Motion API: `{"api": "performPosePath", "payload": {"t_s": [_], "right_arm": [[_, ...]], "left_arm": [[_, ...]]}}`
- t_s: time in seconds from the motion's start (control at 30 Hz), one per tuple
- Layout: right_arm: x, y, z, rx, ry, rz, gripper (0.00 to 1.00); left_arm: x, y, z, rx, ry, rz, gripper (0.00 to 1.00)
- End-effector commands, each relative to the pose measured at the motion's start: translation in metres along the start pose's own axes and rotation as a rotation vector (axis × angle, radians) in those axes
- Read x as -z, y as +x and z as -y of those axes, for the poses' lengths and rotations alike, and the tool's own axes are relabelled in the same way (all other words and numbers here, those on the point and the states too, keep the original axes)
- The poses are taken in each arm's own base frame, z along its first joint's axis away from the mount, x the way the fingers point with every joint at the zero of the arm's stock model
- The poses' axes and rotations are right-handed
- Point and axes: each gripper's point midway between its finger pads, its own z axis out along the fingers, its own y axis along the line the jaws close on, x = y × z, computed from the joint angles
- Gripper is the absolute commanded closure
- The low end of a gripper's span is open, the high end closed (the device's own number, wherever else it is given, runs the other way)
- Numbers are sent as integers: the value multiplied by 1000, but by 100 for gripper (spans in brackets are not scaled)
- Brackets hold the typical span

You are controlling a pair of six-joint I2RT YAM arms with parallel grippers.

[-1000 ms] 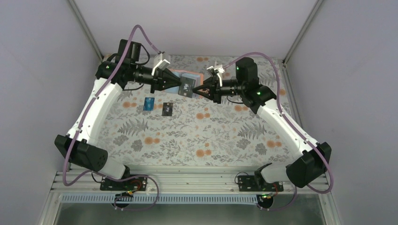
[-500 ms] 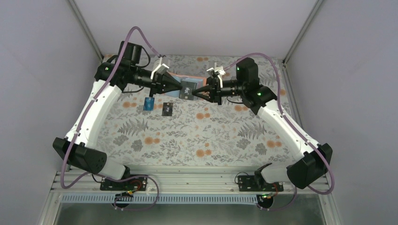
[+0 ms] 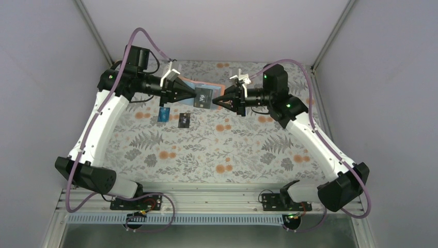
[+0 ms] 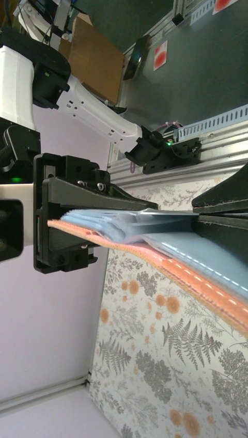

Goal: Take the credit cards out of the card holder

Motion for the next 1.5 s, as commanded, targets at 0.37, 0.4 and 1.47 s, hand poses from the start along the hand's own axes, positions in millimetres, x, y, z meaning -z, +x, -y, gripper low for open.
{"api": "performPosePath", "payload": {"t_s": [0.37,0.4,1.47], "right_arm": [[10,-10,-2,31,33,18,96],[10,-8,-2,30,33,16,96],[-3,-22,0,-23,-3,70,96]], "left_arm": [[17,-17,14,-107,-36,9,98],[17,-17,14,-109,-37,9,98],[-2,-13,-1,28,-2,30,98]]}}
